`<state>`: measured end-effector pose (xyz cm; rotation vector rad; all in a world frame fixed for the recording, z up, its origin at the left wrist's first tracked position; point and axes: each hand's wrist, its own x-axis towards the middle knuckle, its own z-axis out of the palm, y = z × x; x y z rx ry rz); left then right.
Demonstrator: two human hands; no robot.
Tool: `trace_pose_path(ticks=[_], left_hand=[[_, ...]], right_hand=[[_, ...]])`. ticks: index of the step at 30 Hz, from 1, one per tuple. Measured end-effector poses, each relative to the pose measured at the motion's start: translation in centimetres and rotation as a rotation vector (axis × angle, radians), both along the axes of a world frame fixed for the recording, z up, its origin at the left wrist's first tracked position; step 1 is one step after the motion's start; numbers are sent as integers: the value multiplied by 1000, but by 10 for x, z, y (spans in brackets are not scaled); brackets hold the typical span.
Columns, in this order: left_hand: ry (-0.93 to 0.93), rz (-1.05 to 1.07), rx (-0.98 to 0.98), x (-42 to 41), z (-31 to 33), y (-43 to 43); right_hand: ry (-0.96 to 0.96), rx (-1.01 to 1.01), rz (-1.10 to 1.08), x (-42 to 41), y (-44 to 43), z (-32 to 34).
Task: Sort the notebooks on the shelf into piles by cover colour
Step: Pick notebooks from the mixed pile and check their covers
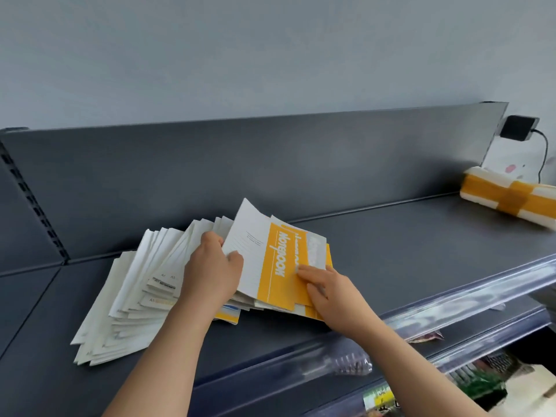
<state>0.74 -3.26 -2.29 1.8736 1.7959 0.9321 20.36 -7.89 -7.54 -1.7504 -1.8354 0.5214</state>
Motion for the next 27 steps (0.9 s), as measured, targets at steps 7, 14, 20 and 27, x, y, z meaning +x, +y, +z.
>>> trace_pose_path(ticks=[7, 14, 20, 27], left_hand=[[-145, 36, -9, -6, -1, -10], [-378, 56, 37, -25, -2, -24], [-524, 134, 89, -64, 7, -44], [-477, 265, 128, -142, 8, -73]], right_hand=[[98, 63, -19, -11, 1, 0], [175, 52, 0, -31, 11, 14], [308, 153, 27, -77, 10, 36], [387, 208, 197, -158, 12, 49]])
